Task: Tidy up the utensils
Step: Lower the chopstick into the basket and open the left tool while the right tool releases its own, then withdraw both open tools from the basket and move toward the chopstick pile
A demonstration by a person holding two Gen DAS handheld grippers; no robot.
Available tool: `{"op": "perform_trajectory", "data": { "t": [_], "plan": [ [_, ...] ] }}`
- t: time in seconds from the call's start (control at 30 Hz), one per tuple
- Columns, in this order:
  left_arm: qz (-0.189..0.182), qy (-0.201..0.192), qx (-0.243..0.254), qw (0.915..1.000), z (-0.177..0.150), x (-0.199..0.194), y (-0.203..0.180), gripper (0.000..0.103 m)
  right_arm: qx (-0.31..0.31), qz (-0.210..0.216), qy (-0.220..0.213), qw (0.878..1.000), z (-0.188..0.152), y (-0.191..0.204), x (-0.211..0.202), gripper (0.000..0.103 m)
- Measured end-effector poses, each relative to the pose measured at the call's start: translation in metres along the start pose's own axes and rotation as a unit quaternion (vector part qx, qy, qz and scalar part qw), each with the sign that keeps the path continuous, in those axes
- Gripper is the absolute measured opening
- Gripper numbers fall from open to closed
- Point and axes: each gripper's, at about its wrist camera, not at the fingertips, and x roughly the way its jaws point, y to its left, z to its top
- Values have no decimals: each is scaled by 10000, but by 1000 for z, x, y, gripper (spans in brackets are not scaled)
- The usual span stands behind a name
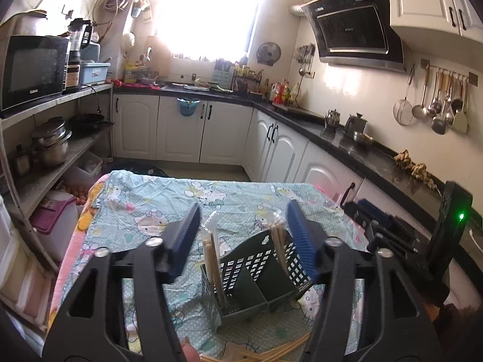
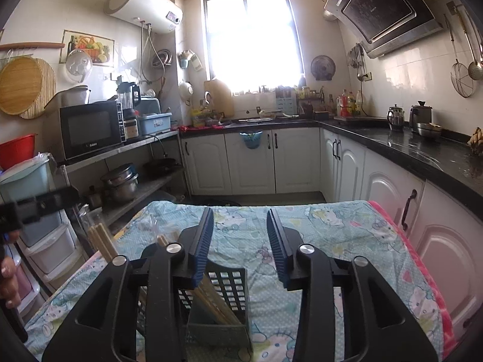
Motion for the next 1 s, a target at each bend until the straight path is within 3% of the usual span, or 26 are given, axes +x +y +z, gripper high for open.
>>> {"op": "perform_trajectory", "data": {
  "t": [0.2,0.33,1.0],
  "plan": [
    [87,-113,-67,9999,0,-15,3,82,-68,-25,213,9997,-6,0,-13,50],
    [148,-127,-191,9996,-5,-24,8,91,-63,-23,297,9995,-10,0,-22,53],
    [369,68,-709,9968,-42,-51,31,93,-208,139,486,9985,-26,15,-54,61]
  ]
}}
